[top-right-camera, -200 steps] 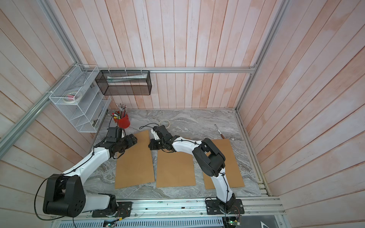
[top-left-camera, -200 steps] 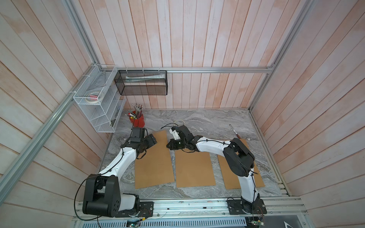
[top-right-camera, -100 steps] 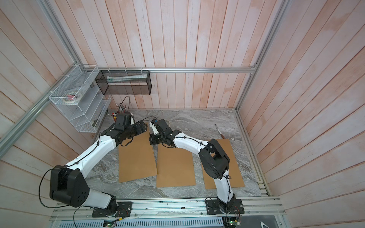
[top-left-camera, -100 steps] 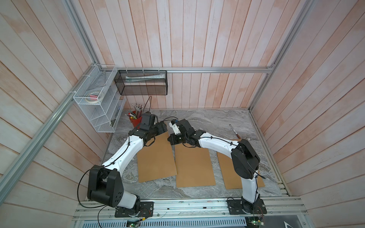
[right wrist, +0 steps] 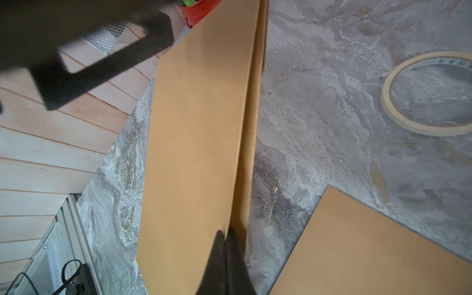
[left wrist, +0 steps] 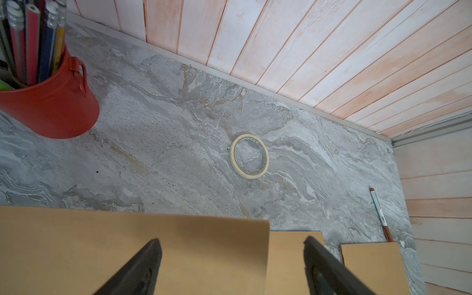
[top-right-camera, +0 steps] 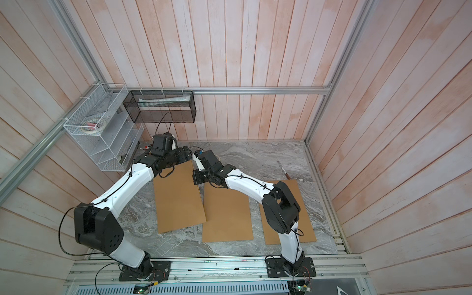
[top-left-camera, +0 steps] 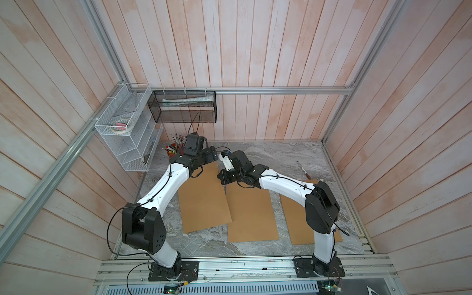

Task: Open the file bag
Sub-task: Pick up the file bag from the center of the board.

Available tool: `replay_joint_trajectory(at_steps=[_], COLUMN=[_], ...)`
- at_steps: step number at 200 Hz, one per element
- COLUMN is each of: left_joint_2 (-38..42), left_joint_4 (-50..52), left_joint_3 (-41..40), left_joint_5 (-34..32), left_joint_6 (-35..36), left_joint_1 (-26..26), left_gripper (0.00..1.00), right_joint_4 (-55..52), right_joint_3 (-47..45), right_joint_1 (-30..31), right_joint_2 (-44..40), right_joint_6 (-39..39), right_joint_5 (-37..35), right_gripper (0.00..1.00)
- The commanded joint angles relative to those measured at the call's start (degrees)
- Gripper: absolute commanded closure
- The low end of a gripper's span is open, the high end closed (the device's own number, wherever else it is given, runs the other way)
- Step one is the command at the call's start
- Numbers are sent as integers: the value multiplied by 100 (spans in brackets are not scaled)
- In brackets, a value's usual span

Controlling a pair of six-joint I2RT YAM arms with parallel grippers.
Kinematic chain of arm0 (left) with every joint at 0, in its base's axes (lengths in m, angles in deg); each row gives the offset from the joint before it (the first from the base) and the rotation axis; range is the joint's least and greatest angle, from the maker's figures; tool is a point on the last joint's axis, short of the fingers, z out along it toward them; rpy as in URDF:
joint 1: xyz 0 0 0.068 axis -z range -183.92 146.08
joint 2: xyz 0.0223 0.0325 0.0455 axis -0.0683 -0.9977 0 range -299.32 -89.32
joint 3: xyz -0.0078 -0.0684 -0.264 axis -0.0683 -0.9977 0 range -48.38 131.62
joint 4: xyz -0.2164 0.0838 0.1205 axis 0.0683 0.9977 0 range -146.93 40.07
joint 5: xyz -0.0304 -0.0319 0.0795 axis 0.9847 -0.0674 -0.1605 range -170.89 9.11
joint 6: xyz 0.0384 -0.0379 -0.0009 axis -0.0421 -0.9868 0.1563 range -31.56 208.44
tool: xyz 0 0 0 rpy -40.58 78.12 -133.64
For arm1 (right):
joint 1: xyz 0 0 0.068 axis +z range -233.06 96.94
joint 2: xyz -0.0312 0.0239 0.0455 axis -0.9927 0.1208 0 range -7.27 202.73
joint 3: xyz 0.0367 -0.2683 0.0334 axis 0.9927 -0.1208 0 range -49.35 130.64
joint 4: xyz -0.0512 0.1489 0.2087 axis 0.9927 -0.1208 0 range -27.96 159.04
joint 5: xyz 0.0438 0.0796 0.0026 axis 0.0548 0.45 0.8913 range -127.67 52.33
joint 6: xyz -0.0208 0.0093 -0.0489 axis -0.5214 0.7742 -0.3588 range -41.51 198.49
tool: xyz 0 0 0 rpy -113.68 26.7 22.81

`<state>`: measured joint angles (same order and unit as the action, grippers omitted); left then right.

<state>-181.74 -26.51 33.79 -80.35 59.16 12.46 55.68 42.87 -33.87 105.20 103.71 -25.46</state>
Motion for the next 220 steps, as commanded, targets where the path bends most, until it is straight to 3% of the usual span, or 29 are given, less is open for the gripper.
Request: replay_joint_trajectory(at_steps=[1, 65, 161, 220], left_joint_2=[-184, -346, -642, -689], left_joint_4=[162, 256, 907, 1031], left_joint_3=[269, 596, 1219, 1397], left_joint_5=[-72, 61, 42, -9], left_joint_6=[174, 214, 429, 496], left_joint_1=[14, 14, 14, 27], left_gripper=[12, 26, 31, 47], right_joint_4=[-78, -52, -61, -95], right_joint_3=[201, 277, 532, 695], right_joint_1=[64, 90, 135, 152], right_joint_2=[-216, -295, -280, -229], right_joint_6=[-122, -234, -499, -574], right_joint_5=[-91, -87, -129, -157], right_gripper=[100, 100, 100, 100])
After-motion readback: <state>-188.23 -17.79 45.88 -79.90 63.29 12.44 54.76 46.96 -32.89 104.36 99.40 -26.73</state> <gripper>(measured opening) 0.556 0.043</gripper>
